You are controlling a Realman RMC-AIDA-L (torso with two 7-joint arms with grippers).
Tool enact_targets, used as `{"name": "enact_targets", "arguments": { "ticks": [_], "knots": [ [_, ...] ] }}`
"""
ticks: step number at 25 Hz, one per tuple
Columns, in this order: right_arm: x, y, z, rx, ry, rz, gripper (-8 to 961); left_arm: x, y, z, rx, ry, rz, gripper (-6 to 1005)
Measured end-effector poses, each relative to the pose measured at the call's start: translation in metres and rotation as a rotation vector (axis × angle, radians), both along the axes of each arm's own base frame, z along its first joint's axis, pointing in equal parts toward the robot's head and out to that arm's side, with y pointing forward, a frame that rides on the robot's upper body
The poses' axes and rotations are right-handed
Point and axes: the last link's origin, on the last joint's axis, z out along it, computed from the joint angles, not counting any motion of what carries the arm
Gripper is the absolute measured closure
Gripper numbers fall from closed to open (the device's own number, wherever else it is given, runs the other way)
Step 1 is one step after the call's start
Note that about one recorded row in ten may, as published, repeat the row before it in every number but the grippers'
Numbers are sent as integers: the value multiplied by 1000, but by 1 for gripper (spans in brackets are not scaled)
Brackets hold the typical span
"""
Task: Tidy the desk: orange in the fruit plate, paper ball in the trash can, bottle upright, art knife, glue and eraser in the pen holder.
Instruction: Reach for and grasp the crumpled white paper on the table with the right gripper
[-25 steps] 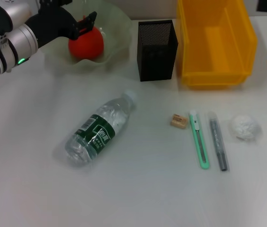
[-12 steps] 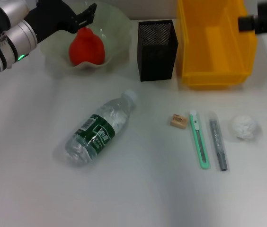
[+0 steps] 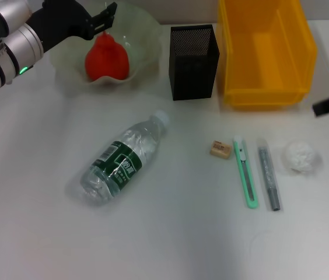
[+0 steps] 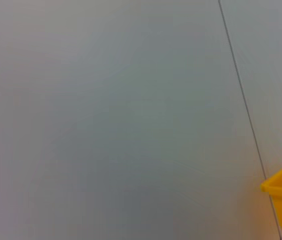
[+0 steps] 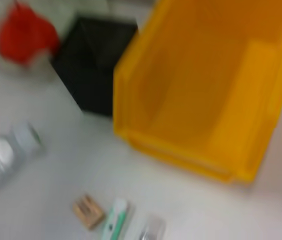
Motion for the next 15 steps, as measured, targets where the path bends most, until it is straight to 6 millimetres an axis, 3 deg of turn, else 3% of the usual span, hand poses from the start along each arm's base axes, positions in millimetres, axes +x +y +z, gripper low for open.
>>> {"name": "enact_targets", "arguments": {
  "ticks": [4,15],
  "knots": [
    [16,8,-38,-80,-38,-5,130,3,1,1,4,-11,-8,211],
    [38,17,-63,-145,-31,-33,129,3,-1,4,15,-45,-11,212]
  ]
}}
